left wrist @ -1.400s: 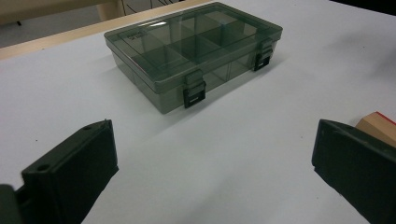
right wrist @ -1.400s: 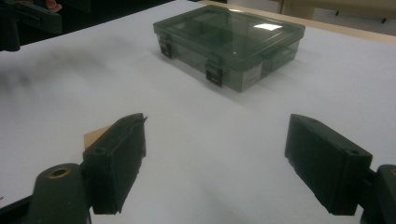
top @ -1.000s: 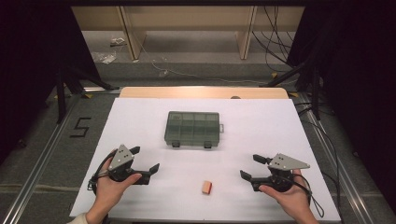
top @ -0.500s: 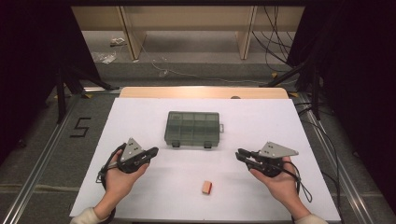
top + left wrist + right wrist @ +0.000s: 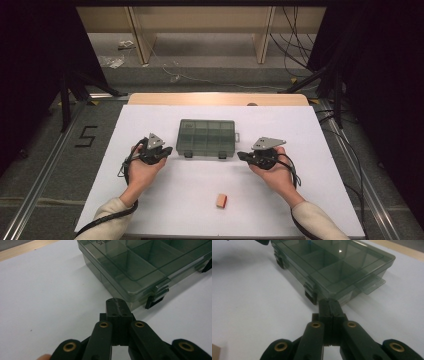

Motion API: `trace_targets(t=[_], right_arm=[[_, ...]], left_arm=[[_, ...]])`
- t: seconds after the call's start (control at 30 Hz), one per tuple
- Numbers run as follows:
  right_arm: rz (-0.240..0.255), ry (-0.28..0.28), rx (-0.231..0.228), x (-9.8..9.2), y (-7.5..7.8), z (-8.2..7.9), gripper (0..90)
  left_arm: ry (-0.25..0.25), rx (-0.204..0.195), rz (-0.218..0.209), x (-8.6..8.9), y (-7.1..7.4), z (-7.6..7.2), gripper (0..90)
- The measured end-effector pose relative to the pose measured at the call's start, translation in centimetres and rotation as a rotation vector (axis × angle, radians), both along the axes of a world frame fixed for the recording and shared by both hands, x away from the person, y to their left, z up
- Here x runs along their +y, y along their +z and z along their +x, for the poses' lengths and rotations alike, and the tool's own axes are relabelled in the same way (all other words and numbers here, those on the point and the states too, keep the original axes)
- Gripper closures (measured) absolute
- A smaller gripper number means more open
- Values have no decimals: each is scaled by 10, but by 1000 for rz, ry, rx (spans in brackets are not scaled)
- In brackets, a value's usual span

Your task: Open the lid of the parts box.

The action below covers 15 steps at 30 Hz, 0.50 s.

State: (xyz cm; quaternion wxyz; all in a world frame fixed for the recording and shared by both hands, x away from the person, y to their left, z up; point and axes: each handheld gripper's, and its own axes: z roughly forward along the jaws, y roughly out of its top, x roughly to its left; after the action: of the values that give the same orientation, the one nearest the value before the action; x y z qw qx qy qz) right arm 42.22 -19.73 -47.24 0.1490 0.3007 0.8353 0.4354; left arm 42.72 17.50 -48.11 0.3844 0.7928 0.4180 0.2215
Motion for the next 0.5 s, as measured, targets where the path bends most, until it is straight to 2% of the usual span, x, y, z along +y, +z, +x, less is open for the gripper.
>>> trace_targets(t=[0.13, 0.5], right_arm=[[-15, -10, 18, 2, -6, 9, 900], [-32, -11, 31, 7, -11, 16, 900]], left_arm=[[-3, 13, 14, -2, -8, 10, 897], [-17, 5, 32, -4, -12, 15, 897]])
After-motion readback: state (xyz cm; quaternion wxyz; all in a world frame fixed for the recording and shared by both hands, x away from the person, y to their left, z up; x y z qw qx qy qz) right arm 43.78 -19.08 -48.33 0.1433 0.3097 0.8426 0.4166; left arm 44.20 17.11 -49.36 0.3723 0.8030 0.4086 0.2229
